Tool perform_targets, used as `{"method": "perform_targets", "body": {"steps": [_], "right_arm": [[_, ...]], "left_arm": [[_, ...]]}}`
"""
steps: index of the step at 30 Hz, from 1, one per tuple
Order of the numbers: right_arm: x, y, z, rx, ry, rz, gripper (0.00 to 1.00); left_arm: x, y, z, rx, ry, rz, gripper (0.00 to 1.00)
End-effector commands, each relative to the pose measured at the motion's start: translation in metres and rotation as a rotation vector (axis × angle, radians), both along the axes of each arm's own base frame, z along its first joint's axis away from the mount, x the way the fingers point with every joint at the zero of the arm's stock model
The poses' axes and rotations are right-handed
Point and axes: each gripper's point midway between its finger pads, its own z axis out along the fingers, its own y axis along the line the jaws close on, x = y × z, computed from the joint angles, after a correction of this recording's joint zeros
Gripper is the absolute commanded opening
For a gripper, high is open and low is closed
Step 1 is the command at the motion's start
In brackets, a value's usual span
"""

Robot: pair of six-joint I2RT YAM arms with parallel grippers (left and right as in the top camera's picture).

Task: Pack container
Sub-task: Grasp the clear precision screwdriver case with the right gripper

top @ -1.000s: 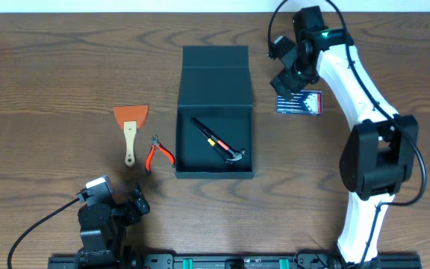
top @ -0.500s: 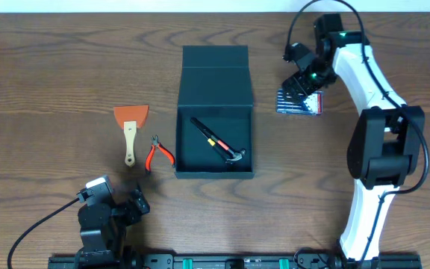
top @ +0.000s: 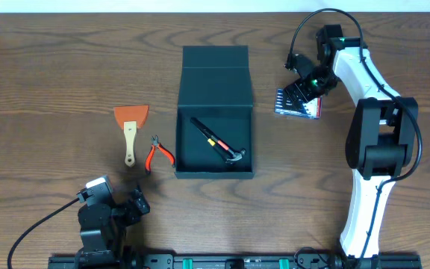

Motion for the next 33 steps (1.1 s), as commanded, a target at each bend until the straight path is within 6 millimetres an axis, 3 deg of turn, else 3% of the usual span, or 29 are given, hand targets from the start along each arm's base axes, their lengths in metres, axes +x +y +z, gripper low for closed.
{"method": "perform_targets", "body": {"steps": [1, 14, 22, 33], "right_arm": [[-0.007, 0.004, -0.01, 0.02, 0.043, -0.014, 0.99], [-0.055, 0.01, -0.002, 0.002, 0.235, 0.003, 0.99], [-0.057, 0.009, 0.018, -0.169, 0.182, 0.045, 0.99], [-0.053, 0.022, 0.017, -0.368, 0.113, 0.088, 0.99]], "left_arm": [[0.0, 0.001, -0.001, 0.017, 0.002, -0.003, 0.98], [0.0, 0.001, -0.001, 0.017, 0.002, -0.003, 0.99], [0.0, 0.001, -0.001, 0.017, 0.002, -0.003, 0.98], [0.0, 0.001, -0.001, 0.017, 0.002, -0.003, 0.99]]}}
